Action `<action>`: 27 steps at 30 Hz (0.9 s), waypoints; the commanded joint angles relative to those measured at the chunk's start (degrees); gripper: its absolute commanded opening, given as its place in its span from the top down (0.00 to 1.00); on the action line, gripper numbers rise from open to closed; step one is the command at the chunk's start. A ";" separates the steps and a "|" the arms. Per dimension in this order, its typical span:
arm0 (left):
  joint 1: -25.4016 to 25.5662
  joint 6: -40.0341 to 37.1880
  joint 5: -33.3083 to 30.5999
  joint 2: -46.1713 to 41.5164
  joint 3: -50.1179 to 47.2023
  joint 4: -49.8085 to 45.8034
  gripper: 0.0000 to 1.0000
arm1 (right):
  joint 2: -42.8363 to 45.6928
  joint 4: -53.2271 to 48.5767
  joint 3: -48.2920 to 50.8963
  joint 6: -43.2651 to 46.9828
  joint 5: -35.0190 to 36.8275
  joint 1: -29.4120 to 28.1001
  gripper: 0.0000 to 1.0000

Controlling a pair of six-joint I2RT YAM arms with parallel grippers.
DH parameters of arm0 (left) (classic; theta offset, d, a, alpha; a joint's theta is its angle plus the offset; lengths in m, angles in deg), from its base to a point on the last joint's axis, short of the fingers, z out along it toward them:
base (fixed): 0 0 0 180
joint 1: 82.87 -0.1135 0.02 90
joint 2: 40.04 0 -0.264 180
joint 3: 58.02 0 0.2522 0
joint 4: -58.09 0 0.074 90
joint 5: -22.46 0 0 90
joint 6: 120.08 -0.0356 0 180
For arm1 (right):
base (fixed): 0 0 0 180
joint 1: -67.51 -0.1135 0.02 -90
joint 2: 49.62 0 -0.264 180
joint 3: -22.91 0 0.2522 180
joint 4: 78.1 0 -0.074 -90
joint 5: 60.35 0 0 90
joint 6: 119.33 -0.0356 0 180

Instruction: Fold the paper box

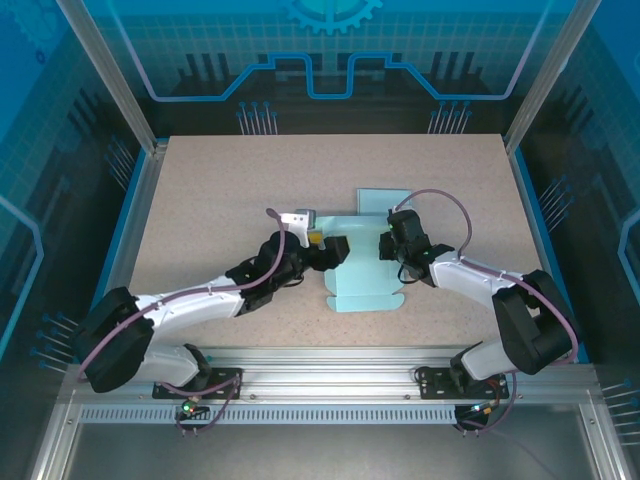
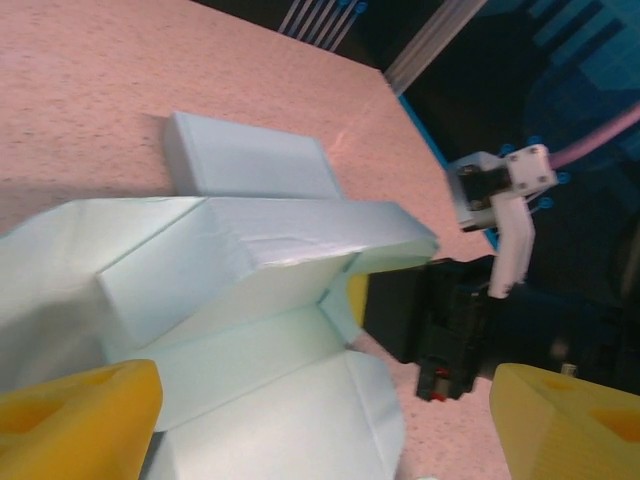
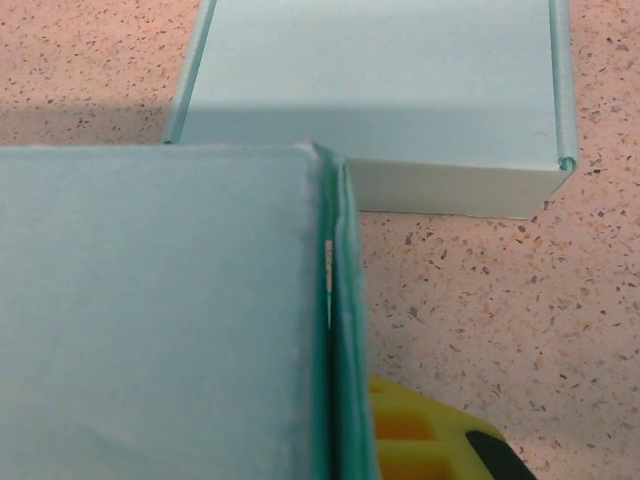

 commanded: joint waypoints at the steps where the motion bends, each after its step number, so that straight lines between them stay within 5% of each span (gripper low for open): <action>1: -0.01 -4.70 -6.05 -0.15 2.89 -6.52 0.11 | -0.54 0.92 -0.79 -0.51 -0.89 -0.74 0.99; 11: -0.44 -7.93 -6.13 8.12 9.75 -6.62 0.06 | -0.53 1.09 -0.77 -0.56 -1.30 -0.78 0.99; 18: -0.45 -4.75 3.49 12.70 12.23 -4.24 0.08 | -0.73 1.09 -0.78 -0.61 -1.40 -0.77 0.99; 27: -1.12 -3.67 0.49 1.26 5.76 -7.31 0.08 | -0.69 0.74 -0.82 -0.61 -1.05 -0.72 0.99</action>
